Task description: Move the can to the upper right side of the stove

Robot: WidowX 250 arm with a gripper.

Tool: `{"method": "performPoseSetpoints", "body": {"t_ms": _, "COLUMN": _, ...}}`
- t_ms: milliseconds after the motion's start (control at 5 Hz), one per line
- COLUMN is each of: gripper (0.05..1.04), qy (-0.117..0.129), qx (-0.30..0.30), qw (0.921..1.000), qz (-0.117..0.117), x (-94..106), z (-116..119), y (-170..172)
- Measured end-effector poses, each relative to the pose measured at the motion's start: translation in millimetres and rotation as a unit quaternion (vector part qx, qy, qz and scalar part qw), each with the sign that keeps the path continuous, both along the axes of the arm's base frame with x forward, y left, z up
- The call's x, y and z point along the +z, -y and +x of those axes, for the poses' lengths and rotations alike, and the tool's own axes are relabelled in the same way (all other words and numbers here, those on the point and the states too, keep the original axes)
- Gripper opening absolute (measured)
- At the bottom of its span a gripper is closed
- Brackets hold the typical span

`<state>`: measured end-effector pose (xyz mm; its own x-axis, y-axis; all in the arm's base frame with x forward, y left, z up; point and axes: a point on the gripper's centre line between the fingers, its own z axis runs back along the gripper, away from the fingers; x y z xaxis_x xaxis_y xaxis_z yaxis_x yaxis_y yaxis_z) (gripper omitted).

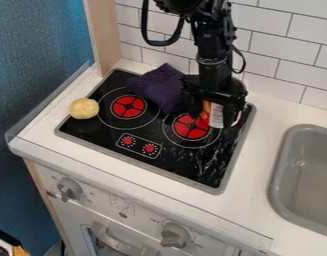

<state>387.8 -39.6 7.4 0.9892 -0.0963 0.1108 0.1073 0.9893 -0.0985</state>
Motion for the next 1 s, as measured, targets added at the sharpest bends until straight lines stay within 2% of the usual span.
{"method": "performPoseSetpoints", "body": {"t_ms": 200, "gripper": 1.001, "qy": 0.012, "qx": -0.002, "qw": 0.9999, "qz": 0.002, "x": 3.1, "z": 9, "y": 0}}
{"method": "performPoseSetpoints", "body": {"t_ms": 400, "gripper": 1.001, "qy": 0.014, "qx": -0.003, "qw": 0.9999, "qz": 0.0, "x": 3.2, "z": 9, "y": 0}}
{"method": "performPoseSetpoints", "body": {"t_ms": 600, "gripper": 1.001, "qy": 0.001, "qx": -0.011, "qw": 0.9999, "qz": -0.005, "x": 1.0, "z": 2, "y": 2}}
{"method": "performPoseSetpoints", "body": {"t_ms": 1000, "gripper": 1.001, "qy": 0.023, "qx": -0.026, "qw": 0.9994, "qz": -0.001, "x": 47.2, "z": -7, "y": 1}}
